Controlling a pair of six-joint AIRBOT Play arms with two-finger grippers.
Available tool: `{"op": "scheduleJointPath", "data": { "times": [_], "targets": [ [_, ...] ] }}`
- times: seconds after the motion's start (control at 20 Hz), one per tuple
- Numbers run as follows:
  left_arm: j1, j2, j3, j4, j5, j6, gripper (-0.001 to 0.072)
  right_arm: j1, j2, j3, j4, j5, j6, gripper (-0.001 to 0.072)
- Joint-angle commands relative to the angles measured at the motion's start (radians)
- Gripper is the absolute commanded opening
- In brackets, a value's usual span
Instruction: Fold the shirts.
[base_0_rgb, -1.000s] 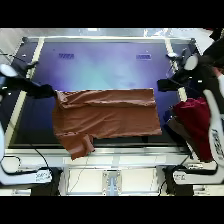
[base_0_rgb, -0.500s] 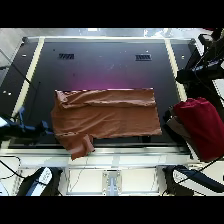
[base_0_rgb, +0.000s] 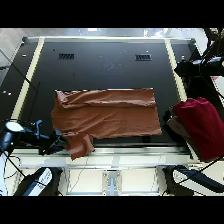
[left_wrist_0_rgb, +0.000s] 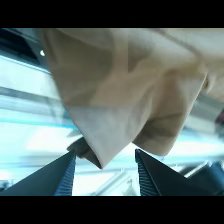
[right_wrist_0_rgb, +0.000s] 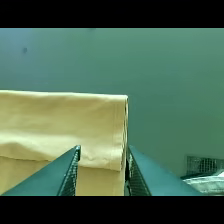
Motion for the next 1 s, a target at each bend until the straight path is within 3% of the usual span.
{"op": "scheduleJointPath", "data": {
  "times": [0.0, 0.3, 0.7, 0.85, 0.95],
  "targets": [
    [-0.105, -0.063, -0.006, -0.014, -0.009, -0.038, 0.0449, 0.000, 0.000, 0.000, 0.004, -0.011, -0.010, 0.0346],
    [-0.117, -0.096, -0.011, -0.010, -0.005, -0.055, 0.0449, 0.000, 0.000, 0.000, 0.000, -0.002, -0.011, 0.0346],
    [-0.118, -0.096, -0.121, -0.132, 0.237, -0.095, 0.0425, 0.000, 0.000, 0.000, 0.002, -0.001, -0.011, 0.0345],
    [-0.118, -0.096, -0.121, -0.222, 0.333, -0.060, 0.0030, 0.000, 0.001, 0.000, 0.004, 0.006, -0.011, 0.0344],
    [-0.118, -0.096, -0.121, -0.288, 0.330, 0.000, 0.0013, 0.000, 0.009, 0.000, -0.018, 0.017, -0.011, 0.0344]
  ]
}}
